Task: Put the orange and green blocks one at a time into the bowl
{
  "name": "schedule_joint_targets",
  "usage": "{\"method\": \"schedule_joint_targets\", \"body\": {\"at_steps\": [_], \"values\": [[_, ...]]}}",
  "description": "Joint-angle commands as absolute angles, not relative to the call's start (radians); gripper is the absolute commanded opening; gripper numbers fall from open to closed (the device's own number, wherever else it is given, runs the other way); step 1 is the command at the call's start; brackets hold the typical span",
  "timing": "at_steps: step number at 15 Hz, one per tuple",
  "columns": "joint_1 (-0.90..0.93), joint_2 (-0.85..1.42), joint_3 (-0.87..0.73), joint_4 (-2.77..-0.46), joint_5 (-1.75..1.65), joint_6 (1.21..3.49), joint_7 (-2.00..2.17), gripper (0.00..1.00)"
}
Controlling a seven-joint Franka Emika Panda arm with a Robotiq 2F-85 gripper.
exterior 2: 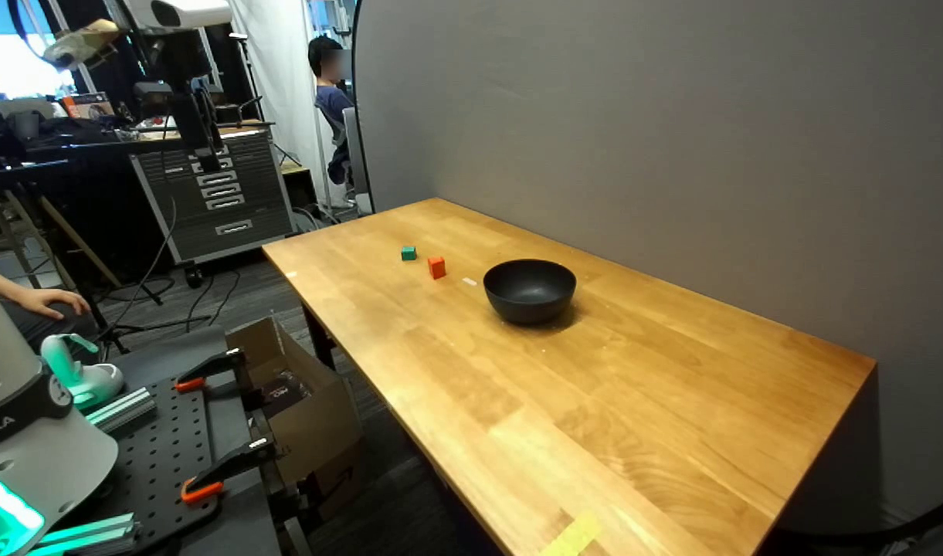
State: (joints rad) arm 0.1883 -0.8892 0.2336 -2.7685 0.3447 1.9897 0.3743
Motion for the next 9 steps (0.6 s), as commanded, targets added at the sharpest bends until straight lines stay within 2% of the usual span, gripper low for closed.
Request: {"method": "schedule_joint_targets", "body": {"at_steps": [1,9], "values": [[0.153,-0.760,0.254,-2.728,0.352,2.077,0.367,1.00],[0.064,-0.286,0.339,-2.544,0.310,2.294,0.250,1.00]]}}
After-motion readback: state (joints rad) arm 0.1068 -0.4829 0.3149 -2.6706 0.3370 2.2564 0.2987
